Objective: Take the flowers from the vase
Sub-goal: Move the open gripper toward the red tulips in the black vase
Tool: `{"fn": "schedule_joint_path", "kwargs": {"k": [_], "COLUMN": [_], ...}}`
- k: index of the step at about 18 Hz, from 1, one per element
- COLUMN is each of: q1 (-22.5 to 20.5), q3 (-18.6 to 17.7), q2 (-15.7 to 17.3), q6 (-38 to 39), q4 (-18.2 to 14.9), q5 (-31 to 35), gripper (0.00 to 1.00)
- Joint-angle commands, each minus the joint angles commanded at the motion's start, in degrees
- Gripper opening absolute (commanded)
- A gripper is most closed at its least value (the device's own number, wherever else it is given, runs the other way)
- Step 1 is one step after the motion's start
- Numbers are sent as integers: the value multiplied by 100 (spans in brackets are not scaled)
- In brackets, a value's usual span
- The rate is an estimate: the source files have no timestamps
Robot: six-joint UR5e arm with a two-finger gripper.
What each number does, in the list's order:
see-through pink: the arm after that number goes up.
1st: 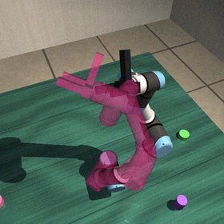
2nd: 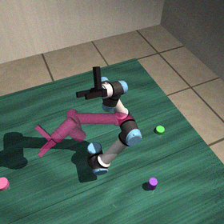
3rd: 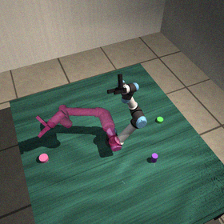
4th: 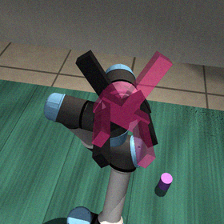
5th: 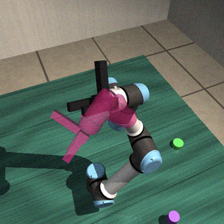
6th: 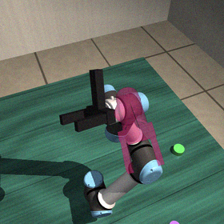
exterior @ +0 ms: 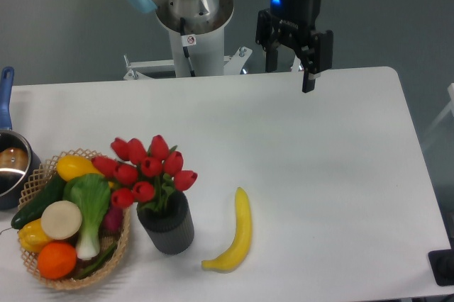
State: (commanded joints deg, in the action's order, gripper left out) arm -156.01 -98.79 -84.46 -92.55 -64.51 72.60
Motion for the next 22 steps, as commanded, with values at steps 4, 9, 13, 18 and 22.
{"fn": "schedule_joint_path", "kwargs": {"k": [4, 9, 13, 18, 22], "q1": [9, 18, 18, 35, 88], "q3": [-18, -403, -1290, -1625, -1915], "q2": [9, 96, 307, 281, 220], "q6": [184, 684, 1403, 2057, 2197], "q4": [-9, 200, 1238, 1336, 1310], "q5": [-26, -578, -1150, -1677, -2705], "gripper": [100, 100, 100, 100, 100]}}
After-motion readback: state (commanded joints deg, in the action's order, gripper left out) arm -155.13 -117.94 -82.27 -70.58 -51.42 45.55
